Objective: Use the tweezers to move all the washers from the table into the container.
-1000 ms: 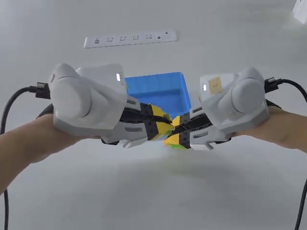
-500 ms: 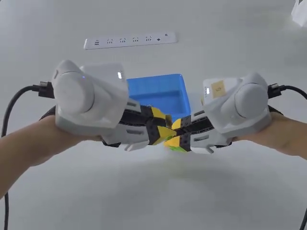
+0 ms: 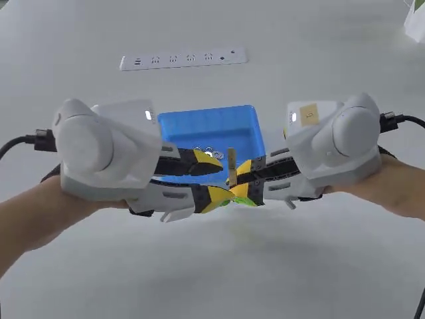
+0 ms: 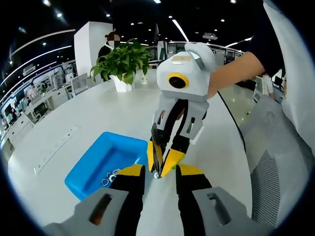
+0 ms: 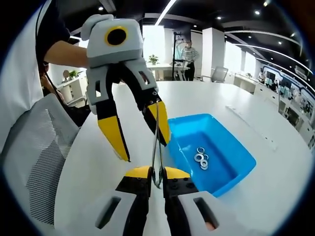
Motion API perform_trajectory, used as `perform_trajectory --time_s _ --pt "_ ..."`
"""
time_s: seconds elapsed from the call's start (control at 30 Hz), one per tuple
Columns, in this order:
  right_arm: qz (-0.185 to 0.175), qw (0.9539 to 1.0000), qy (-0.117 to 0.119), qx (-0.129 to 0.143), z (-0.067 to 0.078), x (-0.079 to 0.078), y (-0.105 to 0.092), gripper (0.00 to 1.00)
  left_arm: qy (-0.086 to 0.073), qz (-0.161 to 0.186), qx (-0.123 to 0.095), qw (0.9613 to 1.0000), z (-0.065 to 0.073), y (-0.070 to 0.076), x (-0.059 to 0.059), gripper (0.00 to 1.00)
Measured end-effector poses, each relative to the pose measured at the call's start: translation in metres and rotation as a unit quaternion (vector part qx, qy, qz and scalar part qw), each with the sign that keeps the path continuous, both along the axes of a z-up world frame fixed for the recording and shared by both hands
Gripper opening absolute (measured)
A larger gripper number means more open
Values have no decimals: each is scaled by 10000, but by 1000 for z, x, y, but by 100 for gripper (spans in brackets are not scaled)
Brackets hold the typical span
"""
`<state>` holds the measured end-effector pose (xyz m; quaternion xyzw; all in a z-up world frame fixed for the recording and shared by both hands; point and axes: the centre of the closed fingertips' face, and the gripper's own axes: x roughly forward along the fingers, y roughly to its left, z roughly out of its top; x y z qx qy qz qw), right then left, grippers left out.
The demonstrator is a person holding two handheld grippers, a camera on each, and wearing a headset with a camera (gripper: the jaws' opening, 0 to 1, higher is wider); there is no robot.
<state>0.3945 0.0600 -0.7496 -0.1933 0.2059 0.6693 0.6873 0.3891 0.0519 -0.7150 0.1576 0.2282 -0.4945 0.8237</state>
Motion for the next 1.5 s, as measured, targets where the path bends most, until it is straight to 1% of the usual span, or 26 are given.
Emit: perform_trajectory --time_s 0.1,0.13,0.17,0.2,0.23,0.27,0.3,0.33,0.43,0.5,0.67,0.7,0.77,0.83,0.9,0.93,0.97,1.03,1.1,1.13,1.17,1.2,1.27,1.3,1.37,1.5 --pt "-49 10000 -9 6 5 1 -1 10 75 195 -124 9997 5 12 -7 31" --pt "-59 10000 -9 22 7 0 -2 10 122 261 -218 9993 7 14 -10 32" --pt "-80 10000 -2 39 10 0 -2 10 285 363 -488 9977 11 16 -15 33" --pt "-88 9999 -9 48 13 0 -2 10 410 441 -657 9960 14 17 -19 35" --pt "-95 9999 -32 56 16 -1 -2 10 506 562 -750 9943 15 21 -22 37" --pt "-102 9999 -37 72 19 -2 -2 10 487 605 -768 9940 16 25 -25 40" --pt "-105 9999 -35 98 22 -2 -2 10 429 605 -718 9947 16 29 -28 44" --pt "-108 9999 -37 108 25 -3 -1 10 425 645 -708 9945 17 32 -30 46" --pt "-81 9998 -163 125 35 -5 2 10 510 858 -767 9921 17 40 -36 55" --pt "-62 9996 -227 131 41 -5 4 10 486 954 -782 9912 17 44 -38 62" --pt "-96 9992 -253 277 61 -3 10 10 453 1156 -870 9884 20 51 -42 66" --pt "-143 9989 -292 324 67 0 12 10 450 1182 -888 9880 20 52 -43 67" --pt "-193 9984 -263 459 76 3 16 10 453 1268 -959 9862 20 54 -44 68" --pt "-221 9979 -358 483 84 11 19 10 529 1331 -1084 9837 19 54 -48 68" --pt "-243 9974 -420 528 93 19 22 10 515 1329 -1051 9842 16 54 -52 69" --pt "-280 9967 -450 611 99 25 26 10 518 1331 -1048 9842 15 54 -54 70" --pt "-296 9965 -461 638 101 29 28 10 533 1350 -1055 9838 13 55 -55 72" --pt "-317 9960 -548 631 104 38 33 10 532 1401 -1073 9829 12 58 -56 76" --pt "-318 9957 -619 607 103 44 38 10 567 1495 -1141 9805 12 61 -56 81" --pt "-332 9957 -626 594 103 47 40 10 595 1556 -1222 9784 13 63 -56 85" --pt "-336 9955 -656 602 103 50 43 10 624 1590 -1262 9772 13 64 -56 90" --pt "-318 9954 -688 587 102 52 46 10 624 1612 -1284 9765 13 65 -56 92" --pt "-308 9954 -724 545 97 57 51 10 558 1669 -1289 9759 14 68 -54 93" --pt "-292 9956 -756 463 91 60 53 10 544 1695 -1286 9756 14 69 -54 93" --pt "-278 9958 -778 389 83 64 55 10 531 1785 -1305 9738 14 72 -52 96" --pt "-289 9964 -755 264 64 72 59 10 524 1875 -1275 9725 12 78 -53 97"
